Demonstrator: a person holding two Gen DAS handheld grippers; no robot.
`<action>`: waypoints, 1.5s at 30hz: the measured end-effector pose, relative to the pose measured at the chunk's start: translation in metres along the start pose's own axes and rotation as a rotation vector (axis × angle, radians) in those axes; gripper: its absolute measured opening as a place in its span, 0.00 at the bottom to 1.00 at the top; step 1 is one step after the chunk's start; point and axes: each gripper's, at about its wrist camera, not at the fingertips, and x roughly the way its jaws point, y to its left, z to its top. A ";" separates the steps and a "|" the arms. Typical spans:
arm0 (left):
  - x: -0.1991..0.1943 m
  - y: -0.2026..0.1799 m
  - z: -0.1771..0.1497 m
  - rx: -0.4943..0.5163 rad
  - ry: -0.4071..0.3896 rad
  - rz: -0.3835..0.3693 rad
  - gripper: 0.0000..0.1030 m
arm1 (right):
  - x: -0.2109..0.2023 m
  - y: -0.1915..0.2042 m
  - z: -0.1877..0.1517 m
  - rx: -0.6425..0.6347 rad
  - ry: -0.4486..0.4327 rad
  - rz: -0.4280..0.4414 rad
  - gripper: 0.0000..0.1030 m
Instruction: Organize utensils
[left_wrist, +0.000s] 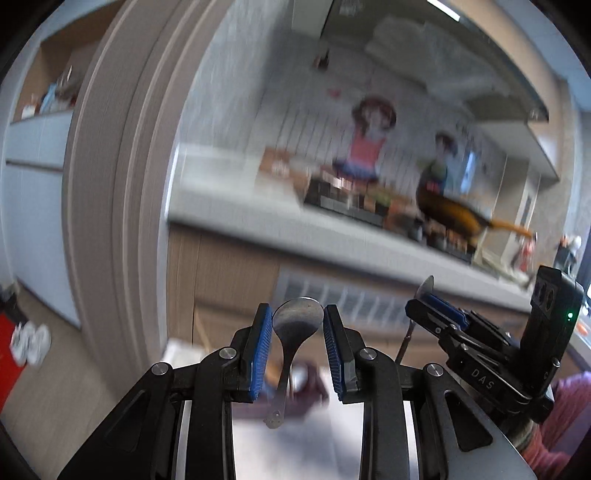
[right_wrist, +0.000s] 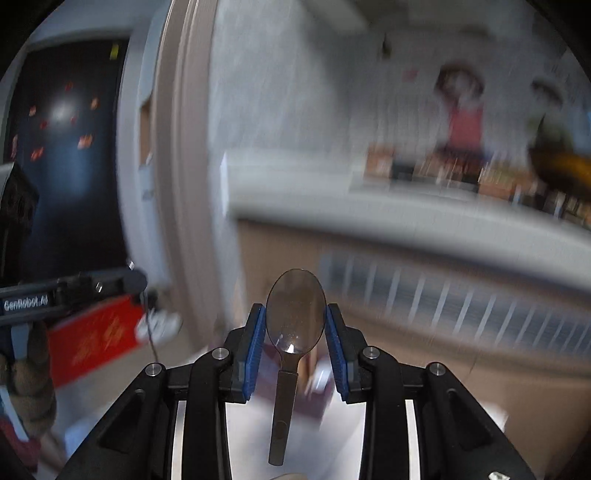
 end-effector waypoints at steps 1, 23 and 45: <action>0.004 0.002 0.006 -0.002 -0.019 -0.002 0.28 | 0.005 -0.001 0.010 0.006 -0.021 -0.002 0.30; 0.166 0.083 -0.088 -0.148 0.217 0.015 0.30 | 0.164 -0.023 -0.086 0.044 0.206 0.054 0.31; -0.029 0.003 -0.207 0.046 0.088 0.350 0.57 | -0.007 0.014 -0.158 0.053 0.211 0.077 0.42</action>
